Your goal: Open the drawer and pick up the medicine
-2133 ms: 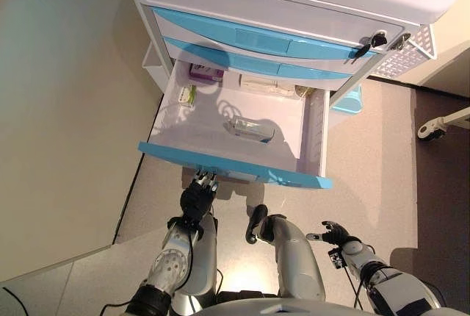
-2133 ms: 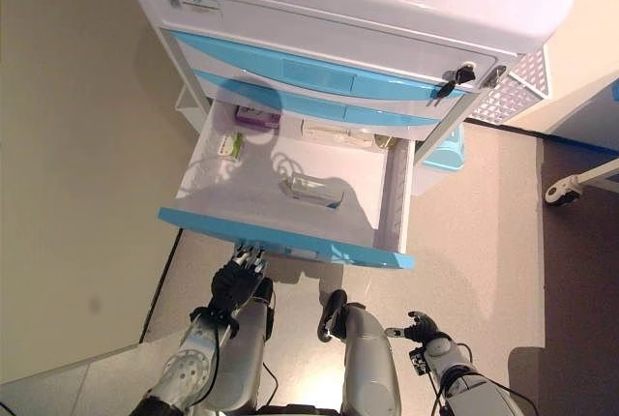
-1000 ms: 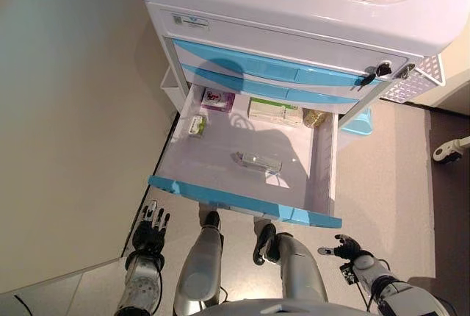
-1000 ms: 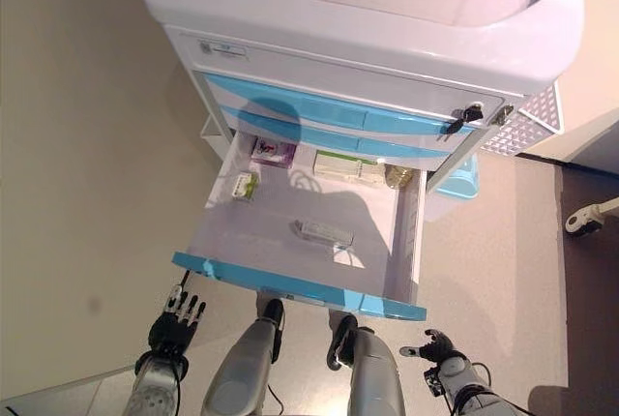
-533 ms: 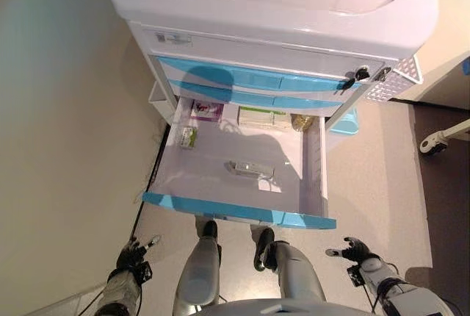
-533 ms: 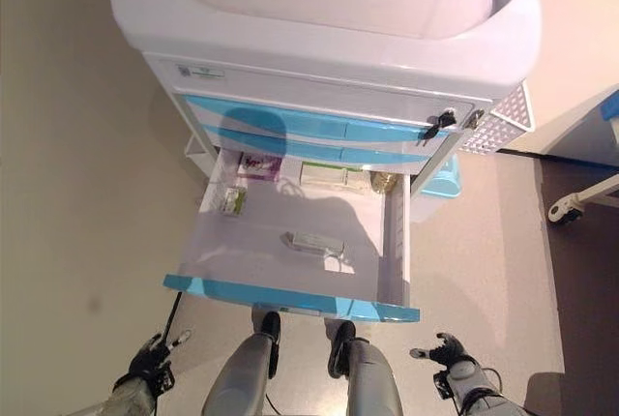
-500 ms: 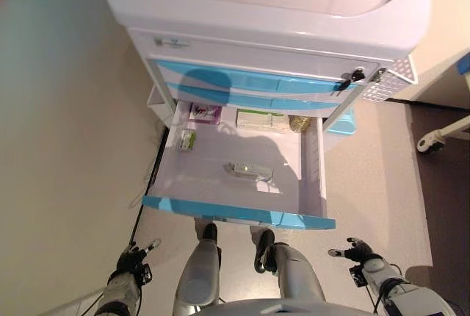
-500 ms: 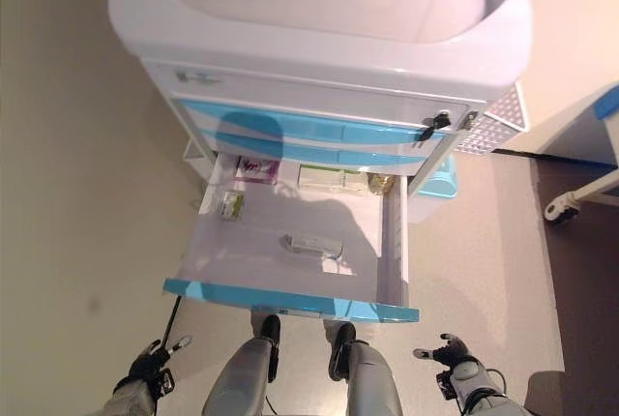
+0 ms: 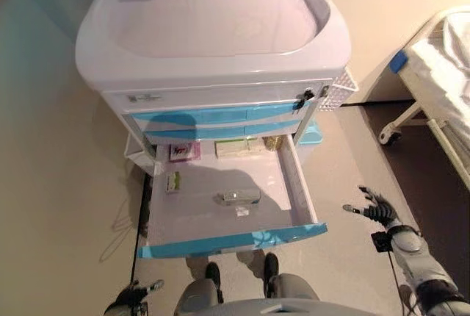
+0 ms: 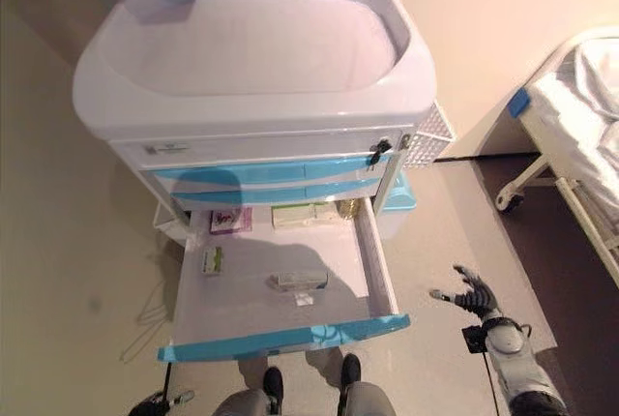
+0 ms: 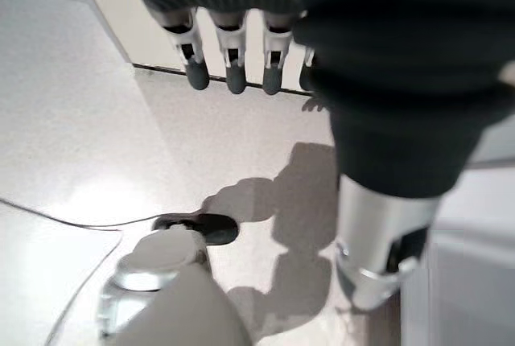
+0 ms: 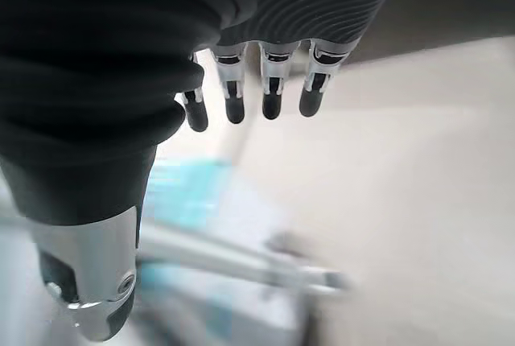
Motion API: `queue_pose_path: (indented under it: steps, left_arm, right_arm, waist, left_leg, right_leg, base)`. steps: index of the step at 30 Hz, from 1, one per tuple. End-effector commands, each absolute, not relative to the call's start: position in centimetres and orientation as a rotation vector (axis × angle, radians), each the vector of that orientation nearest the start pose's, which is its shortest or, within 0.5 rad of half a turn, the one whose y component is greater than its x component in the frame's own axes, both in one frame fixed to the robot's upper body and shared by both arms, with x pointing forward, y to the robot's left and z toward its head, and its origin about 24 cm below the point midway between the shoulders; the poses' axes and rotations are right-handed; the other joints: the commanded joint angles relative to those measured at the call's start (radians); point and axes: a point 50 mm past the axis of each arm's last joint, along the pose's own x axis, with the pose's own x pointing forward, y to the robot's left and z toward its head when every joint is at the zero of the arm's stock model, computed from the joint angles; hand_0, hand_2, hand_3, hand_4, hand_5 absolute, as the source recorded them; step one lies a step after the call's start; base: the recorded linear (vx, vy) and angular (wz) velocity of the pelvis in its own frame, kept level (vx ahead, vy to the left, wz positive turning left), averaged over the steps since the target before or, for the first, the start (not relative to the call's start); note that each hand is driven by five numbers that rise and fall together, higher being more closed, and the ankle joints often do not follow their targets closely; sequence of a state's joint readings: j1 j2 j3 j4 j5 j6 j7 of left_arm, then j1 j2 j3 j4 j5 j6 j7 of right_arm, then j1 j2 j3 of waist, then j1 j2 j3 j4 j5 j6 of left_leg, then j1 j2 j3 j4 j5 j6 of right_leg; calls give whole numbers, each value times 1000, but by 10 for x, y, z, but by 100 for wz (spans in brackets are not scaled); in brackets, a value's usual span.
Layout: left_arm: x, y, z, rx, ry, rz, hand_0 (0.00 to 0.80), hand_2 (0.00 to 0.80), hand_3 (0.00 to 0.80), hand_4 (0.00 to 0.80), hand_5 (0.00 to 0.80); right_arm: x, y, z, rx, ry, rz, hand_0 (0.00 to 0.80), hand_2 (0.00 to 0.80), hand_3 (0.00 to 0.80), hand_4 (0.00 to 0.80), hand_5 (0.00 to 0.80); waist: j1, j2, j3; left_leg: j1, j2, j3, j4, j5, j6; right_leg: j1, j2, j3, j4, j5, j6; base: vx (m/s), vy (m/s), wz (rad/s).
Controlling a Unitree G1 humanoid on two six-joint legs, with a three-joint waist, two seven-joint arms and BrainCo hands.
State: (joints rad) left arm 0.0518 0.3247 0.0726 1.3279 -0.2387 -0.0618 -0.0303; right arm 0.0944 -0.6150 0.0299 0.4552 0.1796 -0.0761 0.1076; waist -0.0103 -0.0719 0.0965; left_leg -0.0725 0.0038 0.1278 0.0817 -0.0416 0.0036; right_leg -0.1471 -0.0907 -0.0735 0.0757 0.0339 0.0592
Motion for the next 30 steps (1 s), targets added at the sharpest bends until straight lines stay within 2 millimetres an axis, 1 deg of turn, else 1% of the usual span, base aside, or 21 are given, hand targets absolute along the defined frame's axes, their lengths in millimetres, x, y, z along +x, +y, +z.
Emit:
queue_pose_path:
  steps: [1, 2, 3, 4, 5, 6, 8, 9, 11, 12, 14, 18, 19, 20, 21, 22, 23, 25, 27, 29, 30]
  left_arm:
    - [41, 283, -156, 10, 1274, 374, 0, 0, 0, 0, 0]
    - [41, 283, -156, 10, 1274, 374, 0, 0, 0, 0, 0]
    - [43, 281, -156, 12, 1264, 336, 0, 0, 0, 0, 0]
    - [42, 280, -156, 15, 1267, 309, 0, 0, 0, 0, 0]
    - [43, 279, -156, 14, 1264, 297, 0, 0, 0, 0, 0]
    - [43, 279, -156, 14, 1264, 296, 0, 0, 0, 0, 0]
    - [45, 278, -156, 20, 1263, 269, 0, 0, 0, 0, 0]
    - [44, 278, -156, 19, 1264, 266, 0, 0, 0, 0, 0]
    - [47, 276, -156, 24, 1253, 253, 0, 0, 0, 0, 0]
    - [49, 274, -157, 26, 1249, 246, 0, 0, 0, 0, 0]
    - [48, 273, -157, 26, 1252, 242, 0, 0, 0, 0, 0]
    - [39, 270, -159, 36, 1285, 236, 0, 0, 0, 0, 0]
    - [32, 268, -160, 36, 1306, 236, 0, 0, 0, 0, 0]
    - [32, 268, -160, 36, 1306, 237, 0, 0, 0, 0, 0]
    - [25, 268, -161, 32, 1327, 247, 0, 0, 0, 0, 0]
    - [25, 268, -161, 32, 1327, 247, 0, 0, 0, 0, 0]
    - [19, 268, -162, 30, 1339, 256, 0, 0, 0, 0, 0]
    - [15, 269, -161, 27, 1349, 267, 0, 0, 0, 0, 0]
    - [8, 271, -161, 31, 1366, 294, 0, 0, 0, 0, 0]
    - [7, 272, -161, 31, 1364, 305, 0, 0, 0, 0, 0]
    - [7, 274, -160, 37, 1365, 309, 0, 0, 0, 0, 0]
  right_arm:
    - [209, -300, 10, -167, 350, 180, 0, 0, 0, 0, 0]
    - [209, -300, 10, -167, 350, 180, 0, 0, 0, 0, 0]
    - [199, -284, 16, -37, 370, 361, 0, 0, 0, 0, 0]
    - [197, -275, 21, -13, 383, 467, 0, 0, 0, 0, 0]
    - [195, -270, 27, -19, 396, 534, 0, 0, 0, 0, 0]
    - [195, -271, 27, -19, 397, 534, 0, 0, 0, 0, 0]
    - [196, -253, 42, -23, 423, 727, 0, 0, 0, 0, 0]
    - [195, -250, 47, -29, 427, 761, 0, 0, 0, 0, 0]
    - [198, -236, 63, -51, 414, 887, 0, 0, 0, 0, 0]
    - [201, -229, 73, -50, 378, 915, 0, 0, 0, 0, 0]
    - [203, -226, 75, -49, 365, 926, 0, 0, 0, 0, 0]
    - [213, -208, 83, -32, 277, 958, 0, 0, 0, 0, 0]
    - [219, -203, 84, -16, 239, 940, 0, 0, 0, 0, 0]
    - [220, -202, 84, -16, 239, 941, 0, 0, 0, 0, 0]
    - [226, -194, 85, 16, 186, 922, 0, 0, 0, 0, 0]
    - [226, -194, 85, 16, 186, 923, 0, 0, 0, 0, 0]
    - [233, -189, 85, 29, 139, 885, 0, 0, 0, 0, 0]
    - [238, -186, 86, 46, 102, 858, 0, 0, 0, 0, 0]
    - [246, -181, 77, 102, 73, 772, 0, 0, 0, 0, 0]
    - [251, -179, 73, 86, 60, 733, 0, 0, 0, 0, 0]
    - [255, -178, 71, 46, 60, 719, 0, 0, 0, 0, 0]
  waist:
    - [2, 4, -4]
    - [2, 4, -4]
    - [7, 0, -23]
    - [8, -1, -32]
    - [11, -3, -39]
    - [11, -2, -39]
    - [19, -8, -56]
    - [20, -9, -61]
    - [28, -11, -73]
    - [30, -13, -80]
    - [33, -15, -83]
    - [50, -19, -88]
    - [60, -19, -89]
    - [59, -19, -89]
    - [72, -20, -86]
    - [71, -21, -86]
    - [85, -20, -82]
    - [91, -20, -78]
    - [112, -20, -66]
    - [123, -21, -56]
    - [129, -21, -51]
  left_leg:
    - [-12, -36, -25, -63, 37, 1]
    - [-12, -36, -25, -63, 37, 1]
    - [3, -35, -24, -75, 38, -3]
    - [12, -35, -26, -82, 38, -5]
    - [17, -35, -24, -88, 38, -6]
    - [18, -35, -24, -88, 38, -6]
    - [29, -36, -28, -95, 37, -10]
    - [33, -36, -29, -98, 36, -10]
    - [44, -36, -33, -107, 36, -12]
    - [52, -35, -36, -111, 35, -12]
    - [56, -35, -38, -112, 34, -11]
    - [61, -38, -47, -116, 32, -8]
    - [64, -39, -51, -120, 33, -6]
    - [64, -39, -51, -120, 33, -6]
    - [65, -40, -59, -122, 34, -5]
    - [65, -40, -60, -122, 34, -5]
    - [62, -40, -68, -125, 36, -4]
    - [59, -40, -74, -125, 39, -3]
    - [51, -41, -90, -126, 44, -2]
    - [42, -42, -103, -123, 47, 0]
    - [38, -42, -109, -122, 49, 0]
  right_leg:
    - [7, -7, -12, 25, 5, 67]
    - [6, -7, -12, 25, 5, 67]
    - [25, -9, -21, 12, 5, 68]
    - [34, -9, -22, 6, 3, 68]
    - [39, -8, -24, 0, 2, 68]
    - [40, -8, -24, 0, 2, 68]
    - [55, -9, -30, -12, 0, 68]
    - [61, -10, -33, -15, -2, 69]
    - [74, -10, -40, -24, -4, 69]
    - [84, -10, -46, -27, -7, 68]
    - [90, -11, -50, -29, -7, 68]
    - [102, -11, -61, -33, -14, 67]
    - [106, -13, -69, -35, -16, 67]
    - [107, -13, -70, -35, -16, 67]
    - [111, -13, -79, -38, -17, 66]
    - [112, -13, -79, -38, -17, 66]
    - [111, -13, -88, -38, -19, 66]
    - [111, -14, -95, -38, -19, 66]
    - [108, -16, -112, -35, -21, 64]
    - [106, -18, -121, -32, -22, 63]
    - [105, -19, -127, -32, -23, 62]
  base:
    - [61, 10, -8]
    - [98, 17, -2]
    - [99, 16, -6]
    - [122, 19, -3]
    - [57, 7, -1]
    - [56, 4, 0]
    - [72, 1, 0]
    - [80, 2, 3]
    - [94, -1, 10]
    - [98, -5, 12]
    - [53, -6, 13]
    - [38, -5, 14]
    - [39, -3, 11]
    - [34, -14, 17]
    - [11, -14, 17]
    - [16, -25, 17]
    - [5, -11, 9]
    - [-6, -13, 15]
    - [-17, -17, 24]
    - [-24, -15, 26]
    - [-27, -22, 36]
